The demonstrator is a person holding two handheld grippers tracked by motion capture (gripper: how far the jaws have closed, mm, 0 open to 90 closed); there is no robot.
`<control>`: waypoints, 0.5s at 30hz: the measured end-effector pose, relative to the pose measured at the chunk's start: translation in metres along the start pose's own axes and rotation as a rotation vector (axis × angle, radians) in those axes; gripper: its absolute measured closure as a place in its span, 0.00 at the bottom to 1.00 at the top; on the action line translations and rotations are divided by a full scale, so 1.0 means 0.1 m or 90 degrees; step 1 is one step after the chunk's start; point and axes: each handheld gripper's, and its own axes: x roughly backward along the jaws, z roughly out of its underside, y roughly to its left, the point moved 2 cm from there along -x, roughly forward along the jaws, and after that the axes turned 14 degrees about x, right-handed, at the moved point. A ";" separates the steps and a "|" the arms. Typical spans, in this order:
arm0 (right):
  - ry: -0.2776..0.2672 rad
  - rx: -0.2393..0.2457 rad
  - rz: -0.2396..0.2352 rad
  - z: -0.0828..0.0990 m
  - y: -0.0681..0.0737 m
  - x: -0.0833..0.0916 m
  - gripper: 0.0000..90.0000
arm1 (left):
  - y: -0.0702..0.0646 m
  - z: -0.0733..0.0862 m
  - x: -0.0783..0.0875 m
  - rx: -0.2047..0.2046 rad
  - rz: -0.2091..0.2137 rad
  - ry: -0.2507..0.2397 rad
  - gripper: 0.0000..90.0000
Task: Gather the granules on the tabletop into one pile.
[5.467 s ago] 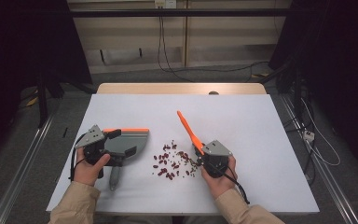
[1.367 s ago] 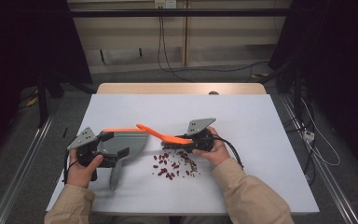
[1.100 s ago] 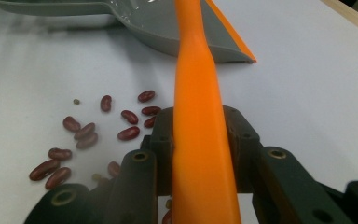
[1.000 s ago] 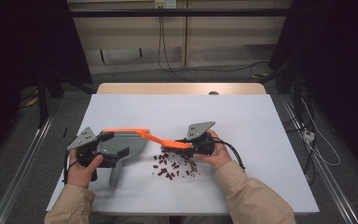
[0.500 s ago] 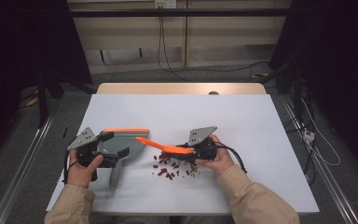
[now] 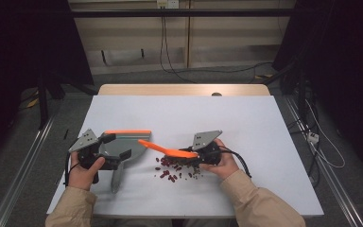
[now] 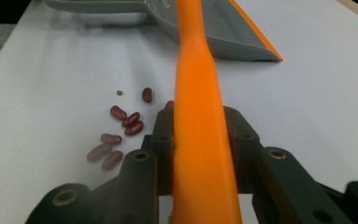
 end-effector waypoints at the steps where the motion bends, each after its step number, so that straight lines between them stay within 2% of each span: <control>1: 0.000 -0.002 0.004 0.00 0.00 0.00 0.77 | 0.00 0.00 0.00 -0.001 0.000 0.000 0.05; 5: -0.002 -0.001 -0.005 0.00 0.01 0.00 0.77 | 0.00 0.00 0.00 0.000 0.000 0.000 0.05; 15: -0.001 0.003 0.001 0.00 0.07 0.02 0.77 | 0.00 0.00 -0.01 0.000 0.002 0.001 0.05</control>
